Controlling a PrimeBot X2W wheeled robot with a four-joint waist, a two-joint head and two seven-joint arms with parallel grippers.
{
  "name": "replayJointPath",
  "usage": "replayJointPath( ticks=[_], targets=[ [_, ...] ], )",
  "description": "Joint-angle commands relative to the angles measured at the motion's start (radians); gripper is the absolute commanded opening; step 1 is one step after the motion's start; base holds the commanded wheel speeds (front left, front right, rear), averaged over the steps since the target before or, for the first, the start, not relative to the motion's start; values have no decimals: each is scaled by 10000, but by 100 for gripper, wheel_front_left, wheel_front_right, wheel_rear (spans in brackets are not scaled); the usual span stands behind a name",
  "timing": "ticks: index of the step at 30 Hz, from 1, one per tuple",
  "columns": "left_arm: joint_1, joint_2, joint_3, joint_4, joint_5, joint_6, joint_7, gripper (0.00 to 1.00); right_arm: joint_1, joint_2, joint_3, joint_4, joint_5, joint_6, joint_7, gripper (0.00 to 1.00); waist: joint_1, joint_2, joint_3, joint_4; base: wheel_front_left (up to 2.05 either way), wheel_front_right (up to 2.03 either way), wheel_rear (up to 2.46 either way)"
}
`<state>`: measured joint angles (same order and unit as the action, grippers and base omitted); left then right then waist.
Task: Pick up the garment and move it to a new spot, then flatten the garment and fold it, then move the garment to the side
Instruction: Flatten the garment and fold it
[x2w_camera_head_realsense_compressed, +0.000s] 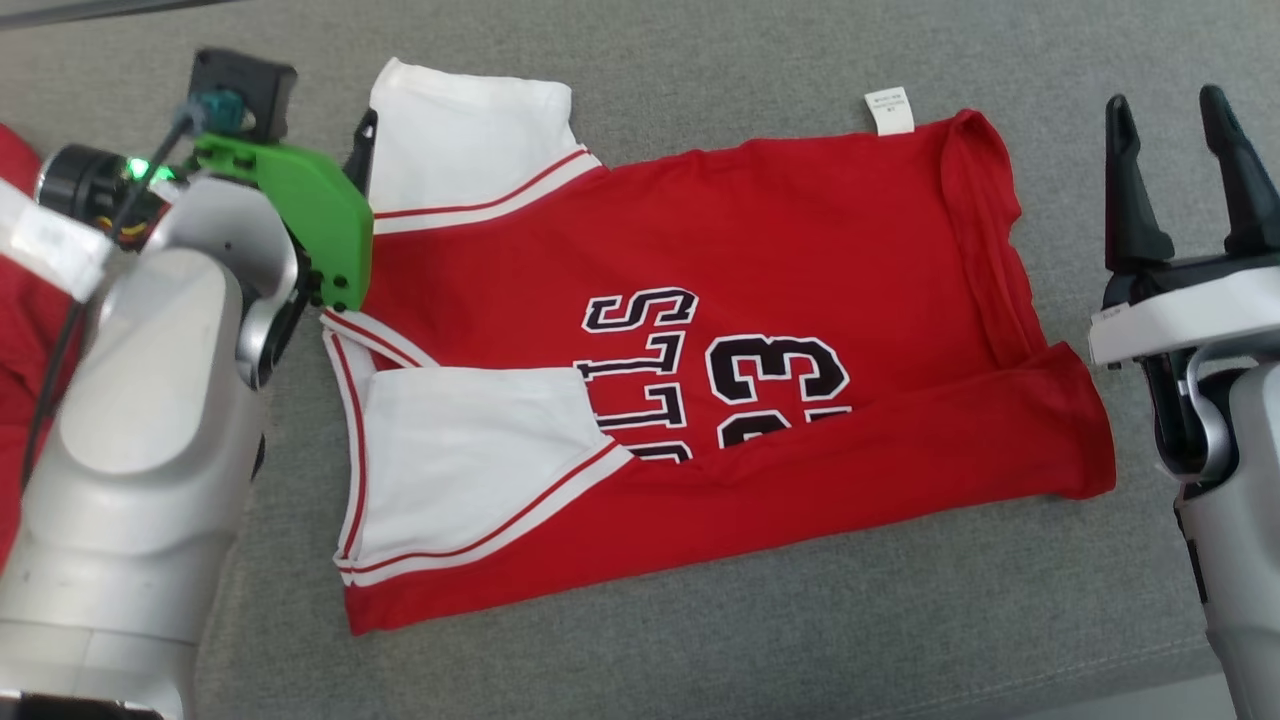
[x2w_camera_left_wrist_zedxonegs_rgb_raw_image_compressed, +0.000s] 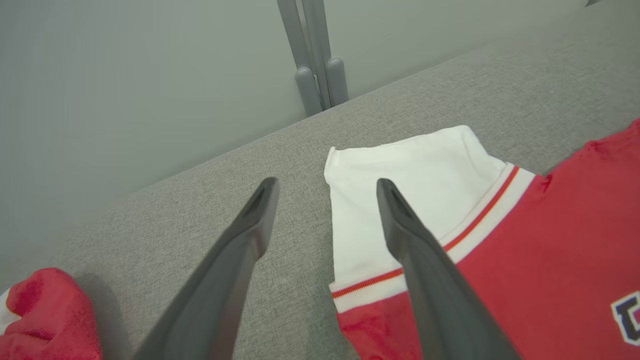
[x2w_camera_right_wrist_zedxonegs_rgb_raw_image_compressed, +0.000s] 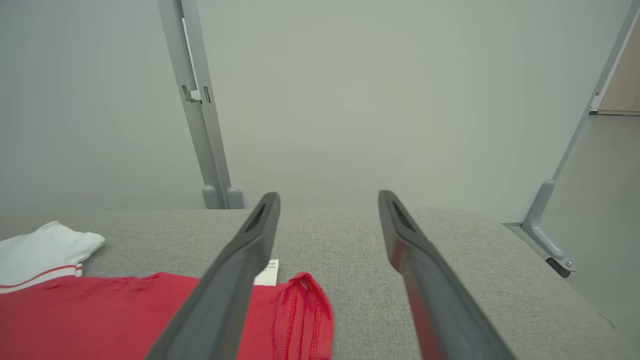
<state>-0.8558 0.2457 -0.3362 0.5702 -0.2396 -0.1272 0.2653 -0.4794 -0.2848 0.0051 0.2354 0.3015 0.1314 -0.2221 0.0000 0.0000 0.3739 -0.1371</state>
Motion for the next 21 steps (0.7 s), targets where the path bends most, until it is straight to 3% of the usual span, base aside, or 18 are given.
replayJointPath(
  ticks=[1,10,21],
  targets=[
    [-529,167,-327,185,-455,-31,484,100,-316,92,47,-2,60,-16,-78,100,0,0,820,-622,0,0,0],
    [-2822,1549,-1565,917,-2526,-16,3008,100,-1154,432,116,-100,143,-16,-197,100,0,0,1834,-1281,0,0,0],
    [-3734,2352,-2760,1261,-3448,-18,3417,100,-1321,628,279,15,-10,-17,-330,100,0,0,2264,-1663,0,0,0]
  ],
)
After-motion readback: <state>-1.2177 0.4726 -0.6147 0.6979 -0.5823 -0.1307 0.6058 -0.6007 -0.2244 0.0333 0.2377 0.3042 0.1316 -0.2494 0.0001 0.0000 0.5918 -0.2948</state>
